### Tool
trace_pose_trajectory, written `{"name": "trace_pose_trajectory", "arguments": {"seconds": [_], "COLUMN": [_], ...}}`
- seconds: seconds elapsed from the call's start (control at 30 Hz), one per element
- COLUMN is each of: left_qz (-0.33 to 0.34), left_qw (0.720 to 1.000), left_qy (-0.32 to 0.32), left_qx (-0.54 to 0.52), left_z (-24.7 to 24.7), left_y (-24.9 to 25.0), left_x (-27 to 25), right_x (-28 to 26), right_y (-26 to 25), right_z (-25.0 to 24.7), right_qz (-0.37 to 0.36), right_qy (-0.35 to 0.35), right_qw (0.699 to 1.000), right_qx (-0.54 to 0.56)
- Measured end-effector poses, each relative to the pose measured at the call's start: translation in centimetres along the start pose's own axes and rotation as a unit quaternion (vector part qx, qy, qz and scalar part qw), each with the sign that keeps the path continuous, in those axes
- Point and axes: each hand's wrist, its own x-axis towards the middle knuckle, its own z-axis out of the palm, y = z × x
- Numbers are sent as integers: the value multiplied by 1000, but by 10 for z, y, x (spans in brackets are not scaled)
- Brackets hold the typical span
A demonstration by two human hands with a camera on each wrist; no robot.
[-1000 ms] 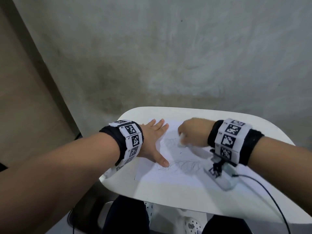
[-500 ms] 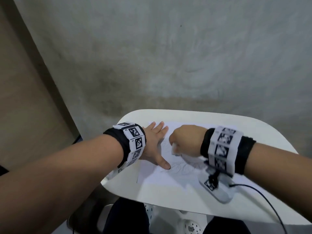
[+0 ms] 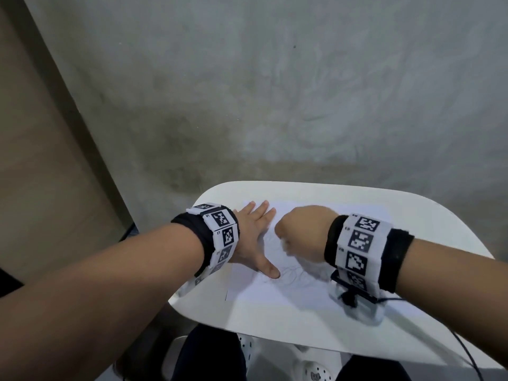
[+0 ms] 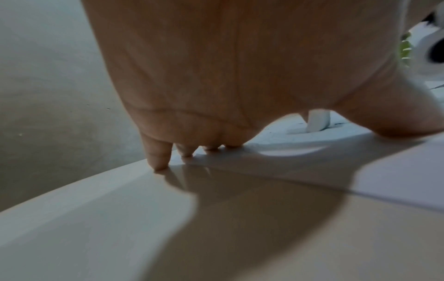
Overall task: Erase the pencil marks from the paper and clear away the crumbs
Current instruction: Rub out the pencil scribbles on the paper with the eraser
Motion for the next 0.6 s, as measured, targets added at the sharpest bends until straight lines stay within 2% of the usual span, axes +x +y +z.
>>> {"name": "trace_pose_trajectory", "arguments": {"seconds": [0.07, 0.1, 0.13, 0.2, 0.23, 0.27, 0.3, 0.33, 0.4, 0.5, 0.6], "left_qz": [4, 5, 6, 5, 5, 6, 8, 10, 17, 30, 33], "left_qw": [1000, 1000, 1000, 1000, 1000, 1000, 1000, 1000, 1000, 999, 999], "left_qy": [0, -1, -1, -1, -2, -3, -4, -4, -2, 2, -8], "left_qx": [-6, -9, -8, 0, 7, 13, 17, 17, 12, 24, 41], "left_z": [1, 1, 1, 1, 0, -1, -2, -3, -4, -8, -13], "left_y": [-1, -1, -2, -2, -1, 0, 2, 5, 12, 18, 13], "left_x": [1, 0, 0, -1, 0, 0, 1, 1, 3, 7, 7], "right_x": [-3, -4, -5, -12, -16, -19, -22, -23, -27, -36, -42], "right_y": [11, 28, 46, 69, 76, 79, 81, 83, 87, 93, 96], "right_z": [3, 5, 10, 26, 34, 39, 43, 46, 48, 48, 49], "right_qz": [2, 27, 62, 117, 132, 139, 142, 140, 139, 133, 133], "right_qy": [-21, -17, -8, 1, 0, -3, -6, -5, -5, -17, -15], "right_qw": [988, 961, 909, 744, 674, 642, 638, 647, 671, 723, 745], "right_qx": [156, 275, 412, 657, 727, 754, 757, 749, 729, 678, 653]}}
